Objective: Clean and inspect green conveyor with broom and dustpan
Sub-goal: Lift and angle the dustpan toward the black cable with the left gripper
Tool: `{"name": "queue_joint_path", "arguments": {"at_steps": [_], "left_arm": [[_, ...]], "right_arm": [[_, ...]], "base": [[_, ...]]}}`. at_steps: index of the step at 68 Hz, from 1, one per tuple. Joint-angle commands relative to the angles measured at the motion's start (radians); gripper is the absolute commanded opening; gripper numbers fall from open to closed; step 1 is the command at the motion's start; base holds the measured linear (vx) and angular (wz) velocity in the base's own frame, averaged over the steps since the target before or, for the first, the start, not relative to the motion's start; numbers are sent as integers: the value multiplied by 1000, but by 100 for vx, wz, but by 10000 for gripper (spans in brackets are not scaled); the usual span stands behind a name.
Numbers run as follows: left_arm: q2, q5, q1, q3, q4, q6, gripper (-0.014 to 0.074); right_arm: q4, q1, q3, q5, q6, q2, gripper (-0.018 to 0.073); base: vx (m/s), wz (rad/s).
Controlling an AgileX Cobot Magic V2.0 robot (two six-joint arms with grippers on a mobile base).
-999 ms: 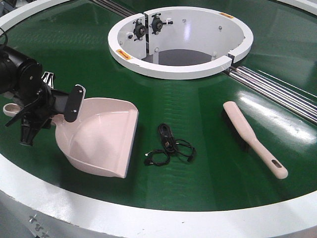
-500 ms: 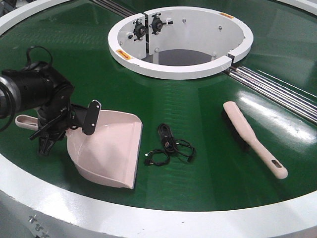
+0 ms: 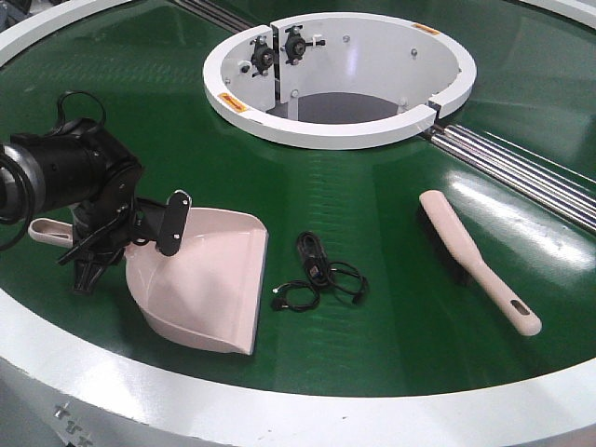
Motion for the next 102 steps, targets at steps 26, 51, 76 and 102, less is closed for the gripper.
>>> {"name": "queue_joint_path", "arguments": {"at_steps": [26,51,76,102], "left_arm": [[-50,9,-5,-28,21,-9,-6],[-50,9,-5,-28,21,-9,-6],[-50,9,-5,-28,21,-9,-6],[-50,8,-5,-28,21,-9,-6]], "right_arm": [[-8,-2,3,-78,0,-11,-8],[-8,-2,2,-78,0,-11,-8],[-8,-2,2,-79,0,-11,-8],[8,-2,-263,-21,34,105,-8]], "base": [[0,0],[0,0],[0,0],[0,0]]}}
